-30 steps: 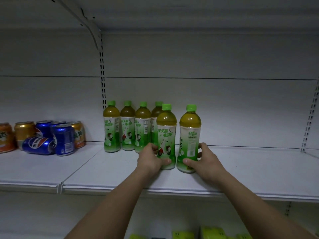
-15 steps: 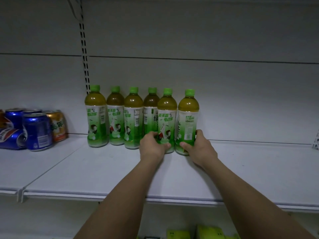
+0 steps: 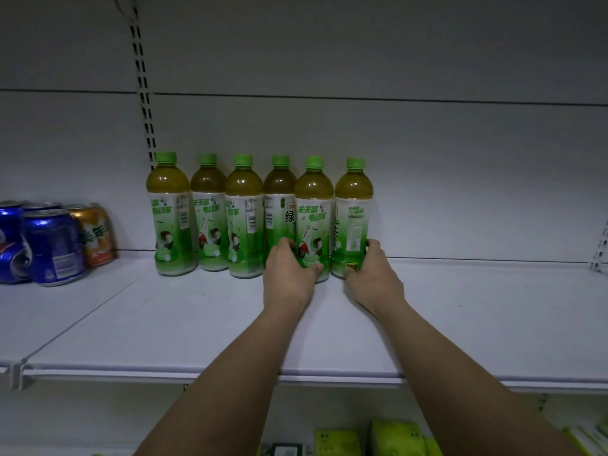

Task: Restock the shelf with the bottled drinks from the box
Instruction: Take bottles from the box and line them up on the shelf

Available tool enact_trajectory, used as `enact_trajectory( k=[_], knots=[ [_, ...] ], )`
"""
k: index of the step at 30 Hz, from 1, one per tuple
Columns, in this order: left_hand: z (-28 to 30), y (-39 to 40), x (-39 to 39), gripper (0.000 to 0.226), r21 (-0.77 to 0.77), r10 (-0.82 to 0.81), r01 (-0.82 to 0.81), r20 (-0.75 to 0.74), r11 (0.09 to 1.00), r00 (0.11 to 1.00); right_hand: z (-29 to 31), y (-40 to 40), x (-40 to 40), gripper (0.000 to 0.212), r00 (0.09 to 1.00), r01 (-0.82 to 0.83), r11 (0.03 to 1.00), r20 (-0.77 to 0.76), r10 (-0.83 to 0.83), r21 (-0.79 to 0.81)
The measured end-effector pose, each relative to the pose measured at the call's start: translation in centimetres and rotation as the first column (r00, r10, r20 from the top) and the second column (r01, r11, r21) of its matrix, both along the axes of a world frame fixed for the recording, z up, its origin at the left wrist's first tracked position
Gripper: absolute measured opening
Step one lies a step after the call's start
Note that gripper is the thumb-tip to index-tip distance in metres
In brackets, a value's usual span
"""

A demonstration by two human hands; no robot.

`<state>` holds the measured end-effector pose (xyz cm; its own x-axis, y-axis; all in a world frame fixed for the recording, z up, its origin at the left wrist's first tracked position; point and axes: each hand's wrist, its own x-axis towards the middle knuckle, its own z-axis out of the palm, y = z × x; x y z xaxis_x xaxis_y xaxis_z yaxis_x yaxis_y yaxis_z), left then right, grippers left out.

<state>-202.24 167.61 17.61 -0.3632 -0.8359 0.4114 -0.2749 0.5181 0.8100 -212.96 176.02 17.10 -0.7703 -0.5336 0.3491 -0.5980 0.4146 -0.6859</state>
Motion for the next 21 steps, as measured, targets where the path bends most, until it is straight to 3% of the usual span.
enact_trajectory(
  k=[7, 12, 17, 21],
  knots=[
    [0.0, 0.1, 0.0, 0.041, -0.027, 0.014, -0.013, 0.021, 1.000, 1.000, -0.4, -0.3, -0.3, 0.045, 0.998, 0.040, 0.999, -0.052, -0.040, -0.014],
    [0.7, 1.6, 1.2, 0.039, -0.080, 0.018, -0.007, 0.142, 0.997, 0.990, 0.7, 1.9, 1.7, 0.034, 0.994, 0.100, 0.991, -0.040, -0.104, -0.086],
    [1.2, 3.8, 3.9, 0.047, -0.129, 0.023, 0.038, 0.439, 0.991, 0.898, 3.5, 6.0, 4.5, 0.022, 0.997, -0.067, 0.996, 0.052, 0.064, 0.066],
    [2.1, 6.4, 8.1, 0.046, -0.046, -0.157, 0.207, 0.499, 0.977, 0.853, 5.3, 10.1, 8.4, 0.018, 0.979, -0.188, 0.981, 0.086, 0.183, 0.052]
  ],
)
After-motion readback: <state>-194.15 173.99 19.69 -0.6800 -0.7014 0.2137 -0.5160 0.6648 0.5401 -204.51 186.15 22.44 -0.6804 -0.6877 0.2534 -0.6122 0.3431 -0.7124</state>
